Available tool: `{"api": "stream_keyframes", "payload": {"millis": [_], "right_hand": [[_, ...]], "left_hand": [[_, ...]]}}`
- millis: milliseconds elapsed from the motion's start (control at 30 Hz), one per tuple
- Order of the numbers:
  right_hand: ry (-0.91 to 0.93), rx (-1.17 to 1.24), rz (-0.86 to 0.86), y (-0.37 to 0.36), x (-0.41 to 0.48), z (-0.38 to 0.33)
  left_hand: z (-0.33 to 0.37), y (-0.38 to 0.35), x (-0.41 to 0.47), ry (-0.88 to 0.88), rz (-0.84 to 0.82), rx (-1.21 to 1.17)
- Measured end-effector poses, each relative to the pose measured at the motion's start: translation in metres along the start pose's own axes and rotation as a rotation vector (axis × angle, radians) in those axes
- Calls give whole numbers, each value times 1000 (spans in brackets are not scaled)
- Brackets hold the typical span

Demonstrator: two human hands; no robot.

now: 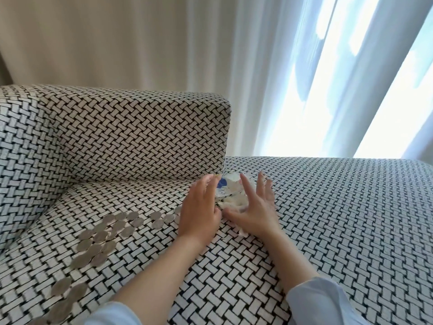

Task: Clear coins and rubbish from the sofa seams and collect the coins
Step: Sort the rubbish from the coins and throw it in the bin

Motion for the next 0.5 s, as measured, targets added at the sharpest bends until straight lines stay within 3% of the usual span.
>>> {"api": "stream_keyframes", "payload": {"millis": [200,300,500], "right_hand": [[110,-15,-15,-4,20,-1],[116,98,38,0,17,-6],[133,163,171,9,10,-10]], "left_hand": [[-13,-29,19,16,-158,78],[-17,-38,19,73,-232,138],[4,-10,7,-125,-31,5]]}}
Point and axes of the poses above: each hand's wrist, its own x-axis towards the middle knuckle, its own y-axis out of the back of the hand, z = x × y, the point moved 7 cm from there along x, towards the middle knuckle, and after that the axes turned 13 degrees about y, right-handed, at the moved point
